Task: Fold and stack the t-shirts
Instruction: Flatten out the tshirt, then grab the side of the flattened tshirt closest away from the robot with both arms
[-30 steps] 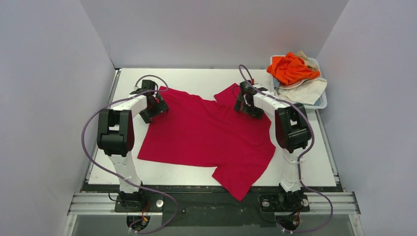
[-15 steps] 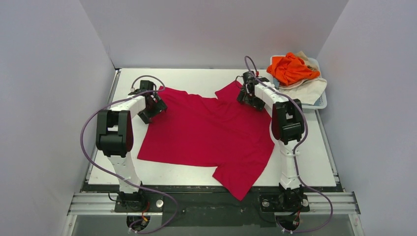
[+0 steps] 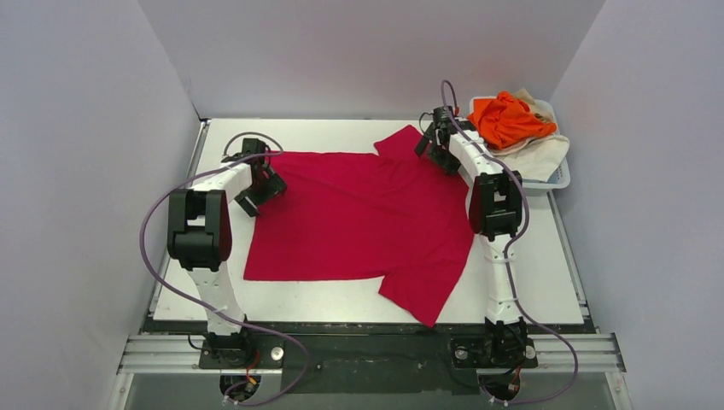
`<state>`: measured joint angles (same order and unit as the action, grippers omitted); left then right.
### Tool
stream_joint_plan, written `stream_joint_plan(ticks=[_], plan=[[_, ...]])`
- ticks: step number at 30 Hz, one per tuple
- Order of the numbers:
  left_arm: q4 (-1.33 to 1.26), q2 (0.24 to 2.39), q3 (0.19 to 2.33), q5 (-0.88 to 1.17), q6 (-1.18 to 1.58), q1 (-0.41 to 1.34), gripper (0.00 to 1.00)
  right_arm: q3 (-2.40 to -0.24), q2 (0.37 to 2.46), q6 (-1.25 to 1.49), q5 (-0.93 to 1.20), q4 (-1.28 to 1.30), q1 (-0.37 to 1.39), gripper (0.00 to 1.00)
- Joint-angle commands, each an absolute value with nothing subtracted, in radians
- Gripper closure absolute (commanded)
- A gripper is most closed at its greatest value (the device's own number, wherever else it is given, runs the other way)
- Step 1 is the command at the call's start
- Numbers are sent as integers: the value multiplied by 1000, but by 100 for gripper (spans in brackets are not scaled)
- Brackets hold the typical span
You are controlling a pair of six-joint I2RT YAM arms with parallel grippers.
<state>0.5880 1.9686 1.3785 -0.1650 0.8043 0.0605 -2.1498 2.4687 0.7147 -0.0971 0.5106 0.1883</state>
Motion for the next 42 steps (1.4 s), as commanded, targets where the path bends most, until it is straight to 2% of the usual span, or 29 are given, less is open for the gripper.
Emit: stream_joint_plan(ticks=[1, 7, 11, 14, 17, 19, 23, 27, 28, 35, 37, 38, 41, 42], plan=[[705, 1892, 1418, -260, 825, 45, 4, -2180, 2394, 649, -62, 540, 210, 7], [813, 1564, 1255, -405, 913, 46, 4, -1994, 2094, 483, -127, 541, 307, 2], [860, 1328, 1020, -475, 1012, 46, 4, -1715, 1859, 477, -185, 524, 402, 1], [872, 1180, 831, -465, 1063, 45, 5, -1426, 1660, 513, -201, 490, 486, 1], [813, 1099, 690, -406, 1048, 35, 6, -1168, 1504, 573, -247, 453, 570, 1], [746, 1064, 634, -305, 1024, 31, 6, -1048, 1408, 618, -265, 440, 635, 1], [680, 1088, 592, -282, 1019, 27, 10, -859, 1265, 688, -262, 437, 743, 1], [627, 1146, 575, -285, 1014, 8, 24, -739, 1146, 742, -260, 459, 798, 2], [603, 1157, 570, -280, 1015, 6, 31, -710, 1114, 757, -258, 468, 807, 2], [560, 1210, 525, -263, 1006, -27, 58, -639, 1009, 819, -237, 573, 890, 3], [558, 1201, 511, -260, 1001, -29, 71, -636, 992, 837, -237, 612, 909, 3], [552, 1198, 499, -262, 998, -29, 73, -633, 988, 838, -234, 631, 919, 3], [539, 1192, 484, -257, 983, -37, 99, -629, 1002, 829, -203, 652, 989, 7], [535, 1193, 485, -252, 978, -39, 100, -630, 1009, 828, -197, 660, 1028, 7]])
